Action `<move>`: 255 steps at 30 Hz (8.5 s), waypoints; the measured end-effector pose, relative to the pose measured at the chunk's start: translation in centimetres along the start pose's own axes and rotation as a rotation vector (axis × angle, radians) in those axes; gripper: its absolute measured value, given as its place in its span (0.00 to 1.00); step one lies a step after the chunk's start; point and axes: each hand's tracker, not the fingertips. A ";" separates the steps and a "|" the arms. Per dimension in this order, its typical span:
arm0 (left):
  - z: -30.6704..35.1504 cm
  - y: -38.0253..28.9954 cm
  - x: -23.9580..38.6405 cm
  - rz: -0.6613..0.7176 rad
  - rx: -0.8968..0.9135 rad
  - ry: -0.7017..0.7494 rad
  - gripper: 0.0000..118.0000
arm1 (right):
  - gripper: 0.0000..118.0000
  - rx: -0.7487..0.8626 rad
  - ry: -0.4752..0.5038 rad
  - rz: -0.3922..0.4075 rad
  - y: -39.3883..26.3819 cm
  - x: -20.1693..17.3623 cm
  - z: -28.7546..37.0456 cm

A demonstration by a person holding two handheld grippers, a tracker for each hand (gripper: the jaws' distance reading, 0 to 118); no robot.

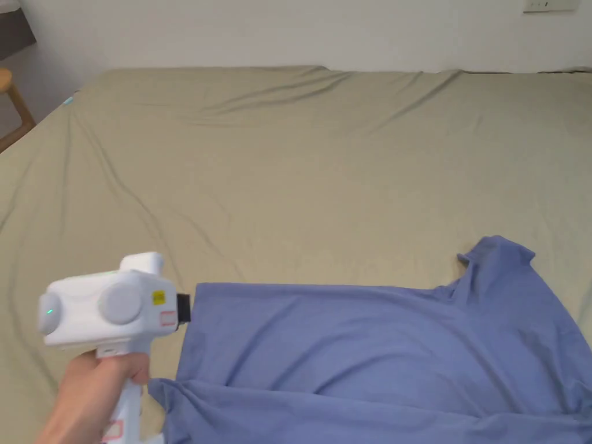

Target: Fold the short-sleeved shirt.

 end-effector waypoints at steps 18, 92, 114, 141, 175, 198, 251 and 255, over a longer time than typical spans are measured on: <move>-12.9 5.5 3.7 -0.123 -0.151 0.121 0.04 | 0.00 -0.125 -0.064 0.095 8.9 1.3 -15.0; 10.2 -14.0 -8.0 0.060 -0.079 0.001 0.86 | 0.71 -0.036 0.051 -0.014 -9.4 5.9 5.8; -2.4 -11.6 -12.5 0.250 -0.345 -0.508 0.82 | 0.00 -0.051 0.076 0.012 -7.7 -0.3 3.7; 0.2 -7.7 -16.9 0.286 -0.301 -0.414 0.11 | 0.00 -0.014 0.153 -0.008 -8.2 -1.8 5.6; -1.7 -16.6 28.3 -0.452 -0.376 -0.174 0.96 | 0.00 -0.003 0.205 -0.203 -12.2 4.2 5.8; -3.6 -24.7 33.1 -1.004 -0.155 0.477 0.00 | 0.00 -0.054 0.280 -0.217 -12.8 3.0 4.7; 1.7 -9.9 -10.1 0.315 -0.323 -0.489 0.07 | 0.00 -0.053 0.260 -0.084 -9.9 -3.7 5.5; 5.2 -7.9 -10.7 0.254 -0.273 -0.353 0.07 | 0.00 -0.061 0.275 -0.079 -10.0 -3.8 5.0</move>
